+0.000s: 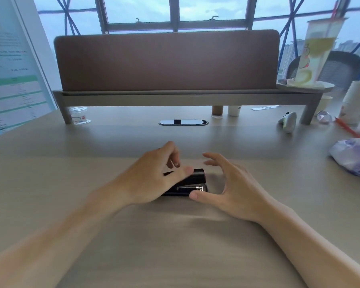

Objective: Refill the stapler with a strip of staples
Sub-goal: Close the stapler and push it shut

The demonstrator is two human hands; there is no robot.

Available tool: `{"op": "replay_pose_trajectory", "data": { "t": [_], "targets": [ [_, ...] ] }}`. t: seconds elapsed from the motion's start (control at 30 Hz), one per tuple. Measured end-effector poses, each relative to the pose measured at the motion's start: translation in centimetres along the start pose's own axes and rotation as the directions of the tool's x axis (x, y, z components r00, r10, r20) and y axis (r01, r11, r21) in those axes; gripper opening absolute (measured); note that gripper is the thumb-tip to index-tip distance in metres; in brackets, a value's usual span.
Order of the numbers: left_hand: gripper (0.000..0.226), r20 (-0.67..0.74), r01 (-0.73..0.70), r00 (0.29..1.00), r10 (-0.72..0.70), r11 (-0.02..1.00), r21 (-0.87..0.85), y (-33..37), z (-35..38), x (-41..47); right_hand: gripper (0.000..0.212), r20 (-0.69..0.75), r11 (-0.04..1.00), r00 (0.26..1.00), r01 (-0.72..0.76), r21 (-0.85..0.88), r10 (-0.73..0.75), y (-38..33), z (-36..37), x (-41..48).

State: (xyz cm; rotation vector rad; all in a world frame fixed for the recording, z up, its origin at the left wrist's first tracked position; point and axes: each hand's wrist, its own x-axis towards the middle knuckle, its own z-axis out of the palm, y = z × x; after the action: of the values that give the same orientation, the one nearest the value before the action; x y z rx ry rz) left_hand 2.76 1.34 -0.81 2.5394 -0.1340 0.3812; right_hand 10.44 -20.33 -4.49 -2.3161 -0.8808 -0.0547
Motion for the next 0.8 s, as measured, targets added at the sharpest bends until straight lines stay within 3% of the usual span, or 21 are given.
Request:
{"op": "replay_pose_trajectory", "data": {
  "t": [0.1,0.17,0.3,0.5,0.8],
  "targets": [
    [0.034,0.104,-0.041,0.994,0.04,0.999,0.012,-2.0,-1.3,-1.8,0.121,0.177,0.96,0.981,-0.029,-0.277,0.08,-0.2,-0.4,-0.3],
    [0.033,0.101,-0.042,0.994,0.04,0.999,0.012,-2.8,-1.5,-2.3,0.13,0.242,0.934,0.962,-0.031,-0.355,0.124,-0.3,-0.5,-0.4],
    [0.034,-0.019,-0.016,1.0,0.017,0.999,0.044,-3.8,-1.6,-1.7,0.136,0.276,0.919,0.948,-0.037,-0.392,0.156,-0.4,-0.4,-0.1],
    [0.034,-0.253,0.185,0.953,-0.166,0.981,0.054,-7.3,-1.5,3.8,0.129,0.307,0.914,0.936,-0.034,-0.405,0.171,0.1,-0.2,1.3],
    [0.029,-0.34,0.328,0.901,-0.271,0.937,0.124,-10.6,1.2,12.6,0.123,0.282,0.909,0.947,-0.023,-0.416,0.153,1.6,0.8,5.7]
  ]
}}
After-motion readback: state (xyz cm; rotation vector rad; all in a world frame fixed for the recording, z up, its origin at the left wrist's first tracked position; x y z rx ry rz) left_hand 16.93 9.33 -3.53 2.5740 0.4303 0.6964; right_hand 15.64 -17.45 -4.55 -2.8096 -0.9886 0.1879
